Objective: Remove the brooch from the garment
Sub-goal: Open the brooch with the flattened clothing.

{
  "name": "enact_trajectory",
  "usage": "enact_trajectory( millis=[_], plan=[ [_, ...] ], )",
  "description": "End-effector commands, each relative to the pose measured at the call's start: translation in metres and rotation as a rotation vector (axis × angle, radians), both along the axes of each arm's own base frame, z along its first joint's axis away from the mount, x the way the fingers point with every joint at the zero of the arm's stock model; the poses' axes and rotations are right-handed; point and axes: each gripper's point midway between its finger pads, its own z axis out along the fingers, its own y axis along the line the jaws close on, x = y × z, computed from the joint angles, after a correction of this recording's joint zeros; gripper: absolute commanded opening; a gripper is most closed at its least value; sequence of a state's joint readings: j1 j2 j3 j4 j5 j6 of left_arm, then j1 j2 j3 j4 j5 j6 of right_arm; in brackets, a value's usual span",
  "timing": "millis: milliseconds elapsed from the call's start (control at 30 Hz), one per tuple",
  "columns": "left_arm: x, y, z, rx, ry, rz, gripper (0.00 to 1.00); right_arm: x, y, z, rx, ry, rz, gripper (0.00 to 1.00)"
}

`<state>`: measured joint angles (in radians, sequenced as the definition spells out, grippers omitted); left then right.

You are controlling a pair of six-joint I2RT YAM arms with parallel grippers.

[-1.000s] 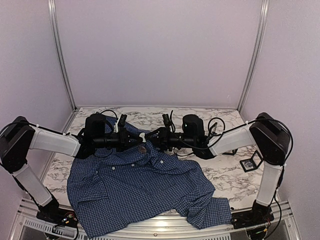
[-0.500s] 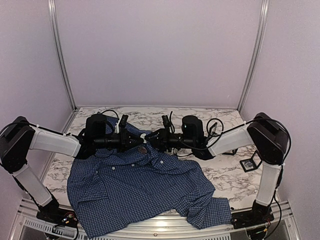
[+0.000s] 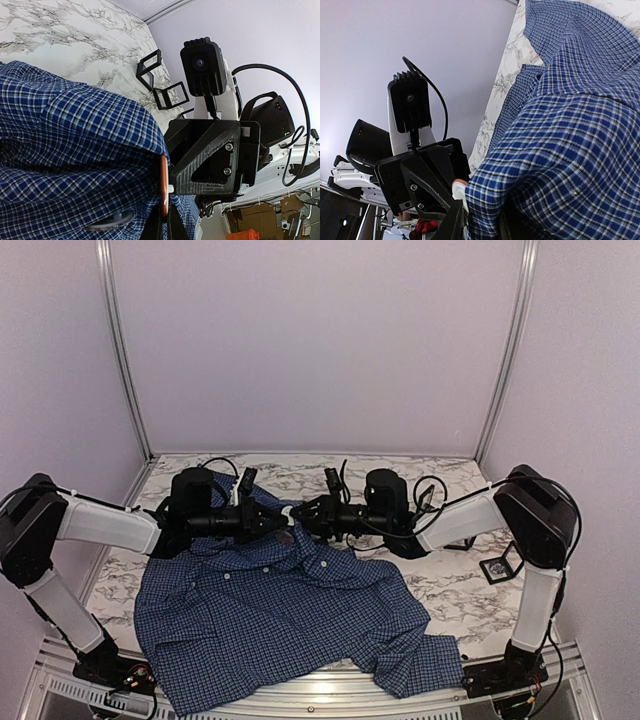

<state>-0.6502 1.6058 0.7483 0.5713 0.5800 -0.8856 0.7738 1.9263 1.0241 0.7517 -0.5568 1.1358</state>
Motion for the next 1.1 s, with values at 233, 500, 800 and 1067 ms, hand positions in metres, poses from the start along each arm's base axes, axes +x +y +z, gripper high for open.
enact_trajectory(
  millis=[233, 500, 800, 1067],
  plan=[
    [-0.0050, -0.0053, 0.0172, -0.017, -0.053, -0.026, 0.00, 0.0049, 0.0016, 0.0122, 0.038, -0.031, 0.002, 0.18],
    [-0.0044, -0.0081, 0.0194, -0.012, -0.063, -0.032, 0.00, 0.0036, 0.0021, 0.0105, 0.025, -0.034, 0.012, 0.16],
    [-0.0019, -0.0096, 0.0213, -0.009, -0.068, -0.031, 0.00, 0.0003, 0.0021, 0.0097, 0.006, -0.044, 0.031, 0.15],
    [0.0008, -0.0084, 0.0187, 0.001, -0.055, -0.015, 0.00, -0.0007, -0.0005, 0.0119, -0.013, -0.064, 0.027, 0.16]
  ],
)
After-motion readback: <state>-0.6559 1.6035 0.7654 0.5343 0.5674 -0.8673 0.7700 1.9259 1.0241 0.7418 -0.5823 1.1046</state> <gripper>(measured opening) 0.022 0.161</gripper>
